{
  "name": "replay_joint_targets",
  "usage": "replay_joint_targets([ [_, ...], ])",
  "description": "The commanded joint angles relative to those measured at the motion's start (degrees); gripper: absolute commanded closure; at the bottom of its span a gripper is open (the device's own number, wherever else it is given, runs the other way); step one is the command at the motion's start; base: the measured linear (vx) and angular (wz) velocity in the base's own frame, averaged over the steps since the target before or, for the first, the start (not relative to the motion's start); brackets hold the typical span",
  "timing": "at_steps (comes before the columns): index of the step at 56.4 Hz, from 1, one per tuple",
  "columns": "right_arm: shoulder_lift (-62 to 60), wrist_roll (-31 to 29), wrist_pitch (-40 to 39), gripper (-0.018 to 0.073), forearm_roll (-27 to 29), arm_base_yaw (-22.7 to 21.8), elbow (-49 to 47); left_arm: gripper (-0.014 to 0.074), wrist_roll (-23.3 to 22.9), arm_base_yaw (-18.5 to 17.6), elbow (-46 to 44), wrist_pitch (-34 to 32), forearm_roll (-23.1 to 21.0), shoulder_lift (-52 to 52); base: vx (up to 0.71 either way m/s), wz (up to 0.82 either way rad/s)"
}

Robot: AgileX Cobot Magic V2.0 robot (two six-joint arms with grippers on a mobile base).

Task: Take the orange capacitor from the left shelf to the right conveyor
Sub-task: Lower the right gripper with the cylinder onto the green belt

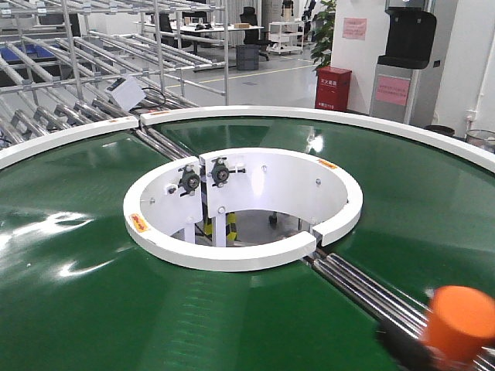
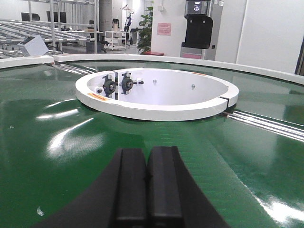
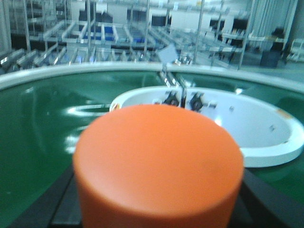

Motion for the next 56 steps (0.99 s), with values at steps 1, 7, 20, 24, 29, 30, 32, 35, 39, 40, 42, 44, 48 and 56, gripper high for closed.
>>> replay_joint_targets([
  [1, 11.50, -0.34, -19.41, 0.0567, -0.50, -0.39, -1.70, 0.0603, -0.32, -0.44, -1.71, -4.74, -0.27, -0.25, 0.00, 0.00],
  [7, 25.06, -0.34, -34.81, 0.0567, -0.57, -0.39, -1.70, 0.0603, -0.32, -0.44, -1.71, -4.74, -0.27, -0.25, 0.00, 0.00],
  [20, 48.64, -1.04, -59.61, 0.0567, -1.04, -0.39, -3.32, 0.0603, -0.32, -0.44, -1.71, -4.74, -0.27, -0.25, 0.00, 0.00],
  [24, 52.64, -2.34, -58.78, 0.0566, -0.79, -0.39, -3.88, 0.0603, -0.32, -0.44, -1.71, -4.74, -0.27, -0.25, 0.00, 0.00],
  [29, 56.53, -4.64, -59.72, 0.0563, 0.38, -0.39, -4.01, 0.0603, -0.32, -0.44, -1.71, -4.74, -0.27, -0.25, 0.00, 0.00],
  [30, 56.94, -5.23, -59.72, 0.0560, 0.58, -0.39, -4.01, 0.0603, -0.32, -0.44, -1.71, -4.74, -0.27, -0.25, 0.00, 0.00],
  [32, 57.88, -5.93, -59.72, 0.0554, 0.82, -0.39, -4.01, 0.0603, -0.32, -0.44, -1.71, -4.74, -0.27, -0.25, 0.00, 0.00],
  [35, 59.01, -6.71, -59.72, 0.0541, 0.82, -0.39, -3.96, 0.0603, -0.32, -0.44, -1.71, -4.74, -0.27, -0.25, 0.00, 0.00],
  [39, 59.91, -7.55, -59.72, 0.0511, 0.73, -0.39, -3.96, 0.0603, -0.32, -0.44, -1.71, -4.74, -0.27, -0.25, 0.00, 0.00],
  [40, 60.12, -7.64, -59.72, 0.0499, 0.73, -0.39, -3.90, 0.0603, -0.32, -0.44, -1.71, -4.74, -0.27, -0.25, 0.00, 0.00],
  [42, 60.25, -7.64, -59.72, 0.0482, 0.73, -0.39, -3.90, 0.0603, -0.32, -0.44, -1.71, -4.74, -0.27, -0.25, 0.00, 0.00],
  [44, 60.25, -7.64, -59.72, 0.0452, 0.61, -0.39, -3.90, 0.0603, -0.32, -0.44, -1.71, -4.74, -0.27, -0.25, 0.00, 0.00],
  [48, 60.25, -7.64, -59.72, 0.0386, 0.60, -0.39, -3.90, 0.0603, -0.32, -0.44, -1.71, -4.74, -0.27, -0.25, 0.00, 0.00],
  [56, 60.25, -7.43, -59.56, 0.0207, 0.46, -0.39, -3.90, 0.0603, -0.32, -0.44, -1.71, -4.74, -0.27, -0.25, 0.00, 0.00],
])
